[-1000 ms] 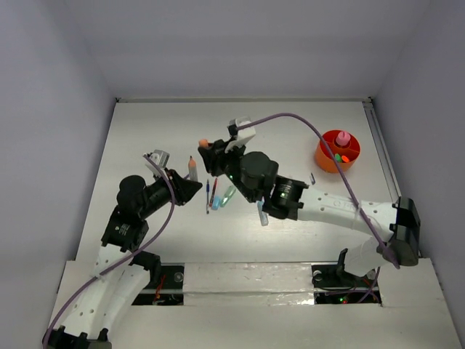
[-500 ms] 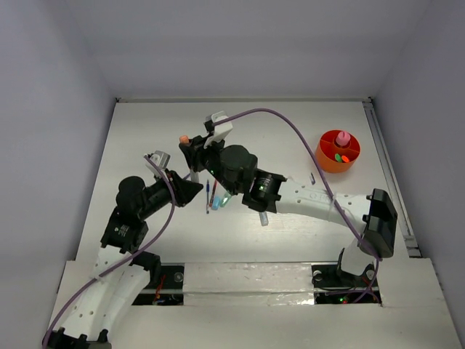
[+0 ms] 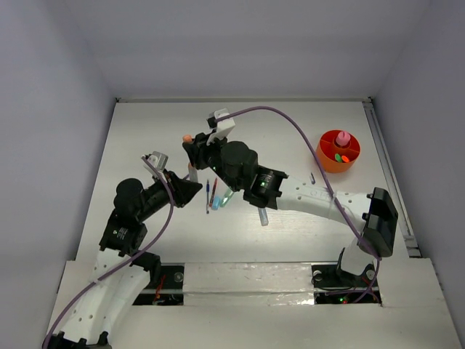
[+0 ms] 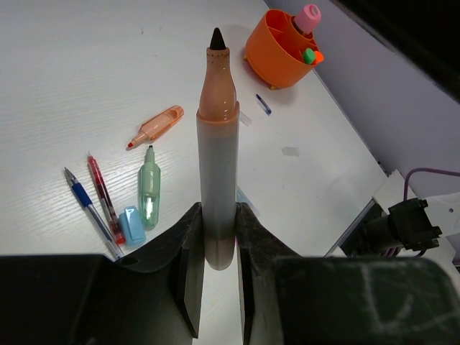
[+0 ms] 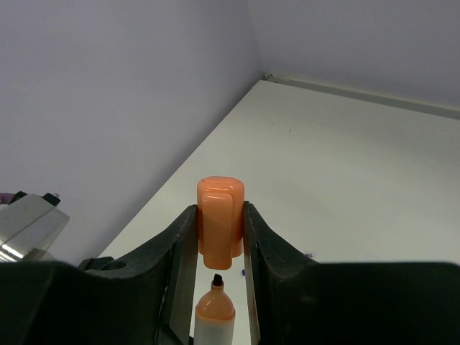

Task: Sort the stationery into containers
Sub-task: Close the pen cap on the pen.

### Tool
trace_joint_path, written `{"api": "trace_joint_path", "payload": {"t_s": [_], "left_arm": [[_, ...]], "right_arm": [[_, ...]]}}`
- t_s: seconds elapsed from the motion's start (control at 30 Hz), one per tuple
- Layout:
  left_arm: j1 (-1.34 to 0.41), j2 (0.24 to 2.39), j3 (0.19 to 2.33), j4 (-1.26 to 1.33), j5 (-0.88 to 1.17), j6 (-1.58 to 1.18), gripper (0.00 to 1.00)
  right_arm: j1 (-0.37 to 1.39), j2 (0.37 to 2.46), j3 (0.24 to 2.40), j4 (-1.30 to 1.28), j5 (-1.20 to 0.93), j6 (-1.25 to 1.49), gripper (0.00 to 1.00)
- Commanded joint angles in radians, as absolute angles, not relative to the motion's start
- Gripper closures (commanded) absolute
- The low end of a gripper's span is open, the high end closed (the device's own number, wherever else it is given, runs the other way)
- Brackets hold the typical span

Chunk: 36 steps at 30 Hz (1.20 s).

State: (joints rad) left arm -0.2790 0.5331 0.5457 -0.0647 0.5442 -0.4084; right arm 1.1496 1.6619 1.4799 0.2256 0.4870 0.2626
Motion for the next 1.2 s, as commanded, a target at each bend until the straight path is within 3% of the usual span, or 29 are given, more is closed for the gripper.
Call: {"api": "trace_joint_path", "payload": {"t_s": [0.0, 1.17], "left_arm": [[-0.273, 0.514, 0.592, -0.023, 0.526, -0.4, 1.0], [-0.273, 0.514, 0.594, -0.035, 0.485, -0.405, 1.0]], "right_arm": [[1.147, 1.654, 1.474, 0.235, 0.469, 0.284, 1.0], [1.186, 1.625, 1.327, 0.313, 0.431, 0.367, 1.0]]}}
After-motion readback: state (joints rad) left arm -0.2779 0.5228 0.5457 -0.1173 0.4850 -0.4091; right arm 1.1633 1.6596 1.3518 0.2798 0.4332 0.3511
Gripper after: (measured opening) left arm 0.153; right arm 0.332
